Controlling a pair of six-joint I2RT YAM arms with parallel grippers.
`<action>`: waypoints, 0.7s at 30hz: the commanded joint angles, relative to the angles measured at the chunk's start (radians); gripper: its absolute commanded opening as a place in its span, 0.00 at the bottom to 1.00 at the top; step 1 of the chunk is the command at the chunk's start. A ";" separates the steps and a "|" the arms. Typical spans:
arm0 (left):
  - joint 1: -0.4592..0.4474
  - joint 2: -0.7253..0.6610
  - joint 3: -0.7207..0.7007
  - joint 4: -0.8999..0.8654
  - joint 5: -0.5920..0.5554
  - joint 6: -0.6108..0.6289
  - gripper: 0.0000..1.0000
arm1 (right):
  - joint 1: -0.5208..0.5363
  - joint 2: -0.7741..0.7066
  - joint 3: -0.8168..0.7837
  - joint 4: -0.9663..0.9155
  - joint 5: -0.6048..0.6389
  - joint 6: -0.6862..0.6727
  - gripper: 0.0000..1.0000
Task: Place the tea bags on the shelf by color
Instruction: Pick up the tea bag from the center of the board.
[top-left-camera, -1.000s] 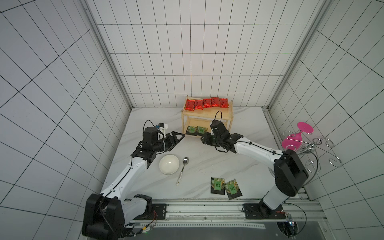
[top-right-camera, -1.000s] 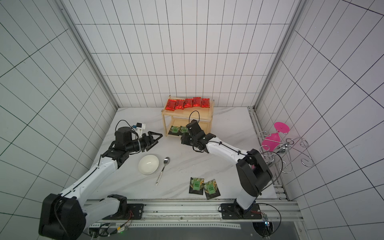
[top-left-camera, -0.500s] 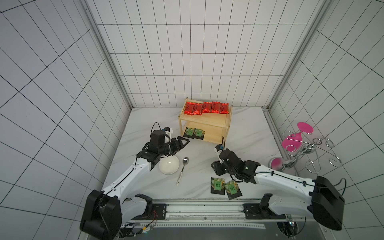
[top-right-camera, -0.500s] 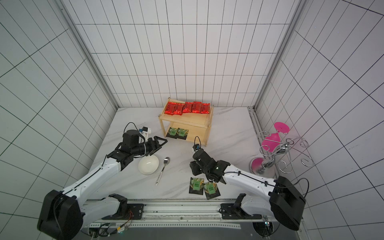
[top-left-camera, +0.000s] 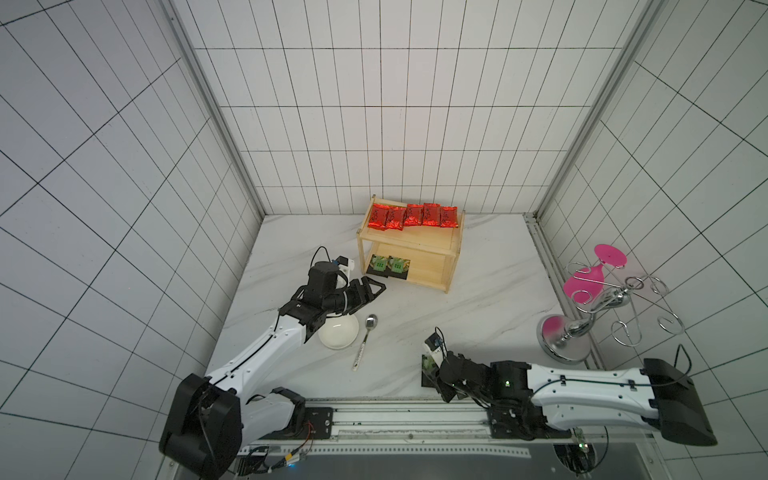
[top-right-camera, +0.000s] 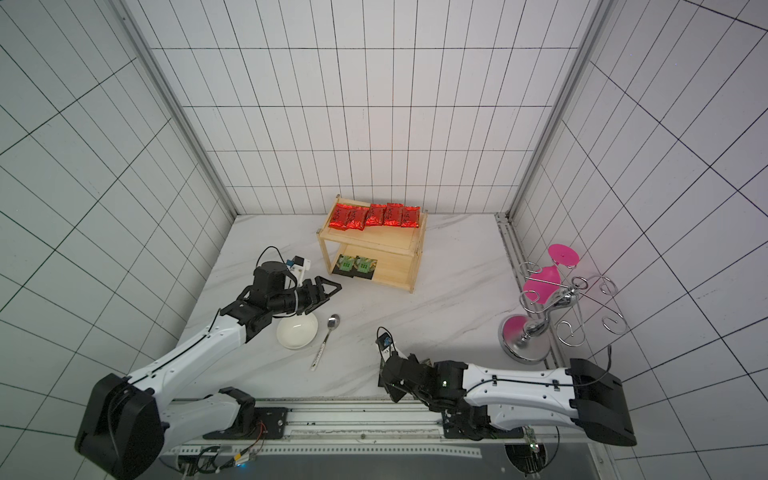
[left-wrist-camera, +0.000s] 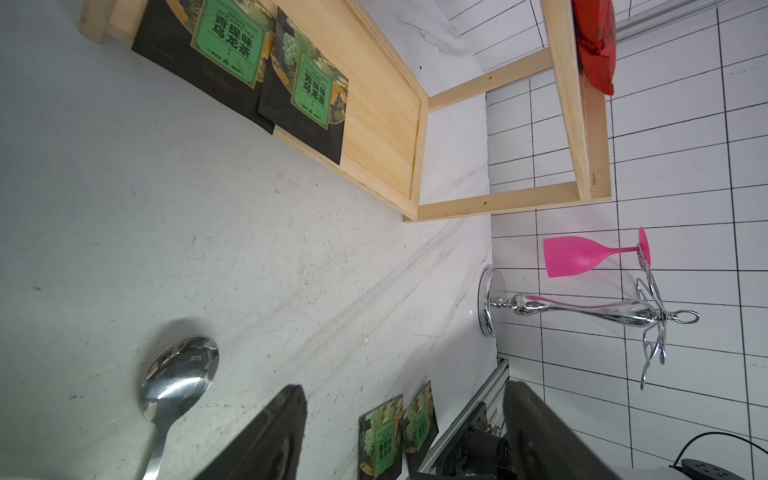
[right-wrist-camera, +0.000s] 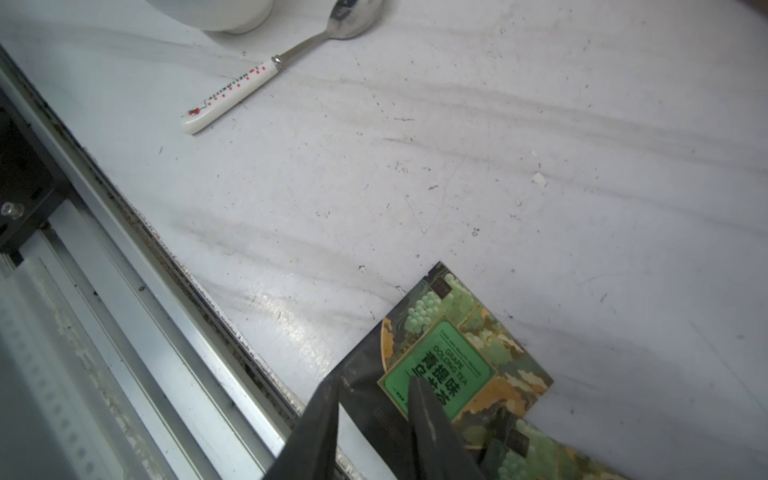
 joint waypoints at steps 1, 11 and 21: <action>-0.004 -0.001 0.000 -0.002 -0.018 0.016 0.78 | 0.009 0.020 -0.059 0.001 0.017 0.136 0.30; -0.007 0.013 -0.001 0.010 -0.011 0.014 0.78 | -0.115 0.148 -0.108 0.199 -0.047 0.095 0.32; -0.113 0.094 -0.006 0.018 0.013 0.060 0.75 | -0.422 0.366 -0.007 0.387 -0.231 -0.155 0.31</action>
